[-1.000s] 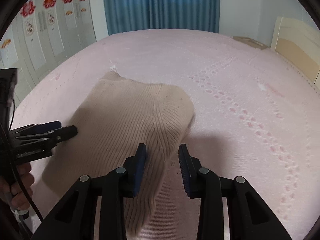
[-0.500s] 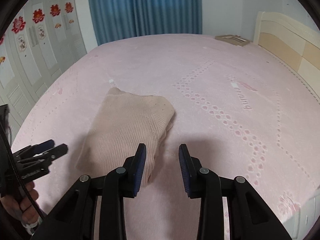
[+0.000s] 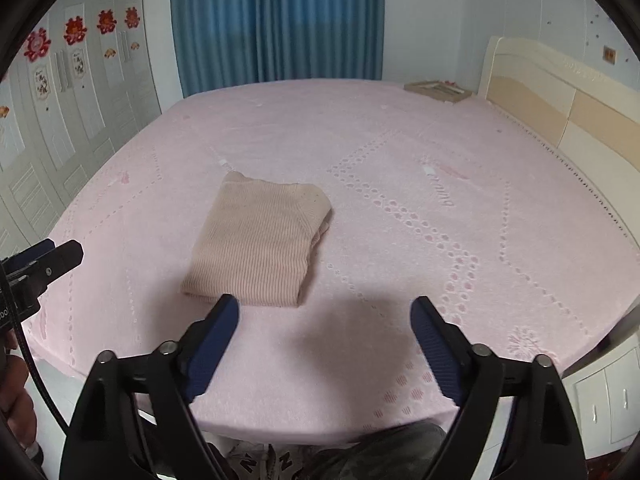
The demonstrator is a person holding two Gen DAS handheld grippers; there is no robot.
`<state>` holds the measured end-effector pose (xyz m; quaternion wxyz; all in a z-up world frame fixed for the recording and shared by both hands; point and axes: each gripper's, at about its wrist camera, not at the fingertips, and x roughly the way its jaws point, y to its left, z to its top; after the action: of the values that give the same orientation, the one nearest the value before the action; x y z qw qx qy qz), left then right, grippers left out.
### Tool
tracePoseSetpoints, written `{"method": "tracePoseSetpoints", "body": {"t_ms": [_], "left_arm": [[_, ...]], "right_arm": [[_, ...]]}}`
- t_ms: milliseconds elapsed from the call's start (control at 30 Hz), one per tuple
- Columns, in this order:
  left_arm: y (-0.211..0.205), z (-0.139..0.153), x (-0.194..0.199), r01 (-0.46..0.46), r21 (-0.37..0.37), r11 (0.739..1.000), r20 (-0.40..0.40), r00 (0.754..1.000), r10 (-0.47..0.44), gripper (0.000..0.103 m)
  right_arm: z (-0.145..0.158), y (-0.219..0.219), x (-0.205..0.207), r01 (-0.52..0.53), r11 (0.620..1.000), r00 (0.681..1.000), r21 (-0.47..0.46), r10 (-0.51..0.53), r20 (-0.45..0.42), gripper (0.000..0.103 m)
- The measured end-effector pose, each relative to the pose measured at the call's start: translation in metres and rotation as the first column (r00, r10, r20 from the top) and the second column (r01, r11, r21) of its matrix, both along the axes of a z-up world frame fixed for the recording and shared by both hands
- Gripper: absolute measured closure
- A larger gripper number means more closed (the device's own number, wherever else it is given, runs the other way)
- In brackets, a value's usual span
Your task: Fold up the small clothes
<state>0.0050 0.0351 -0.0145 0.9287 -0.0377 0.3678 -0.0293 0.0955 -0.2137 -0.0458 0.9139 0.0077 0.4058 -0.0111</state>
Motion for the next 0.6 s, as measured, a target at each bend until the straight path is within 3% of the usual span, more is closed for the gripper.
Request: {"method": "tracePoseSetpoints", "body": {"t_ms": [267,600], "left_arm": [[-0.001,0.009,-0.023,-0.037,0.010,0.999,0.006,0.999,0.036,0.029],[-0.005,0.013,-0.037,-0.041,0.027,0.999,0.015,0.999,0.041,0.029]], "right_arm": [[0.025,0.001,-0.029,0.011,1.000,0.999,-0.005,-0.011,0.031,0.010],[0.029,-0.001,-0.036,0.018,1.000,0.999,0.010,-0.018,0.029,0.010]]}}
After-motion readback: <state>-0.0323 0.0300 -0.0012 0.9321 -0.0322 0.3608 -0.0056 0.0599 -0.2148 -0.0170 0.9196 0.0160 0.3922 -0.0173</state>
